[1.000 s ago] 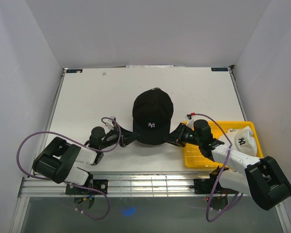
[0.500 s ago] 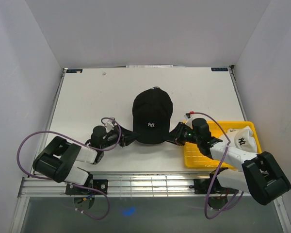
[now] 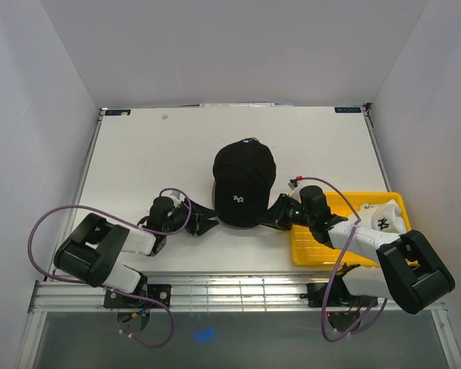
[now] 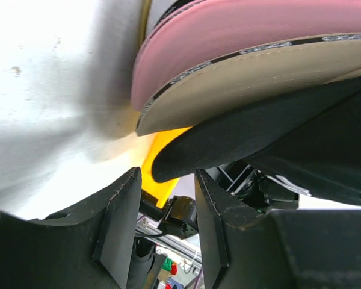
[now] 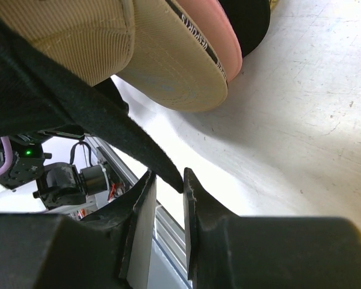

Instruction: Stack the hats

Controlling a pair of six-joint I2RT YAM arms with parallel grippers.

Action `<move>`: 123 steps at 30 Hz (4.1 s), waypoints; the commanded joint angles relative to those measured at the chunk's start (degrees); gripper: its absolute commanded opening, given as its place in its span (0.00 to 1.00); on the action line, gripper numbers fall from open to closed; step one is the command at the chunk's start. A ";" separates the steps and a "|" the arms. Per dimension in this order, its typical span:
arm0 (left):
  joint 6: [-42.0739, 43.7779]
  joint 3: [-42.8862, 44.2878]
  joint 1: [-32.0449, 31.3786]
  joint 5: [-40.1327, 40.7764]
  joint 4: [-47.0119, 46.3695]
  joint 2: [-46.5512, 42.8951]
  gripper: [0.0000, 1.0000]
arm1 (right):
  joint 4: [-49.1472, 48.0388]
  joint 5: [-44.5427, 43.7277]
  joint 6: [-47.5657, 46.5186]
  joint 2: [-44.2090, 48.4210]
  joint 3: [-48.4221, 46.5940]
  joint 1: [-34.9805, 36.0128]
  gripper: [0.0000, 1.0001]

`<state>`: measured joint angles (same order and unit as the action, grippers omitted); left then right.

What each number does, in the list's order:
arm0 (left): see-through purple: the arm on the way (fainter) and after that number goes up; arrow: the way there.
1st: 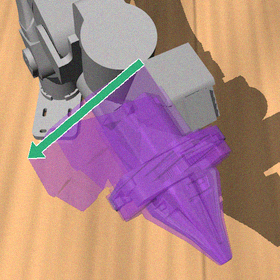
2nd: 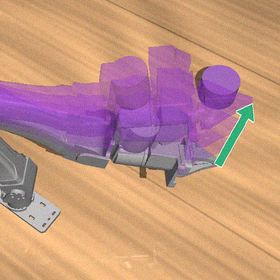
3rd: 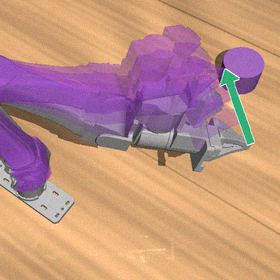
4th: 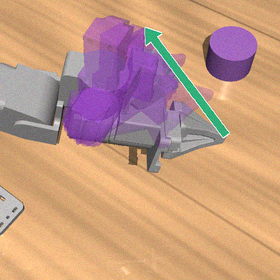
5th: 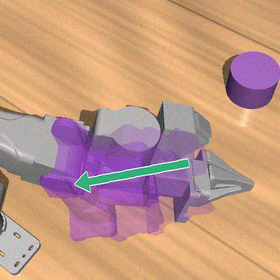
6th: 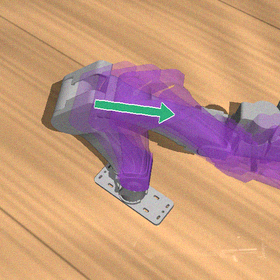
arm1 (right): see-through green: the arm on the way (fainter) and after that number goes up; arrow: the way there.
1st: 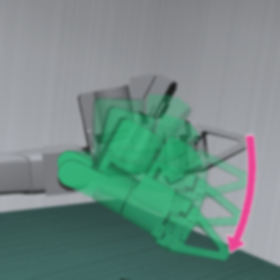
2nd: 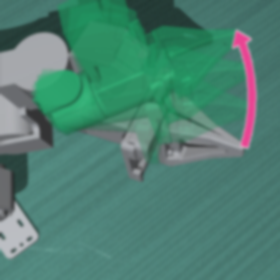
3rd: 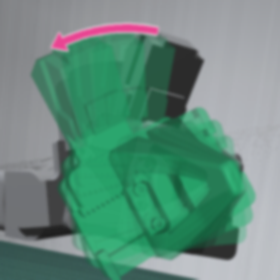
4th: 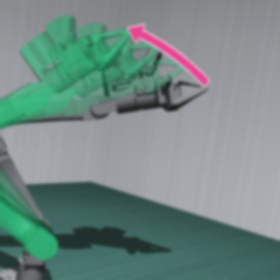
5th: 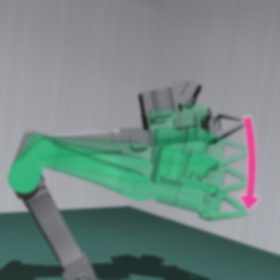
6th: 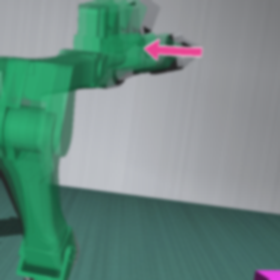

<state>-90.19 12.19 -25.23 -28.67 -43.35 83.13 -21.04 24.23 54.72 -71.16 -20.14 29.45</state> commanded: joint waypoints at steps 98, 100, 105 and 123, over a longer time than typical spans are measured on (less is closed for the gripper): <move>27.17 30.36 -8.52 -6.32 44.85 -23.01 0.52 | 71.75 -44.36 -32.92 -0.91 -45.08 -49.66 0.72; 27.52 29.74 -8.43 -6.66 45.02 -23.37 0.51 | 70.35 -44.53 -32.75 -1.09 -44.46 -50.80 0.72; 28.14 28.86 -8.43 -7.63 45.02 -23.63 0.51 | 68.33 -48.57 -32.48 -1.70 -42.44 -51.34 0.72; 28.41 26.31 -8.43 -9.65 44.06 -22.93 0.51 | 63.05 -49.55 -28.44 -2.06 -34.88 -51.95 0.72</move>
<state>-62.35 38.81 -33.50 -37.19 1.72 61.01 43.99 -24.97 23.88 -73.25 -56.01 -22.17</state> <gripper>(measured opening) 0.514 0.722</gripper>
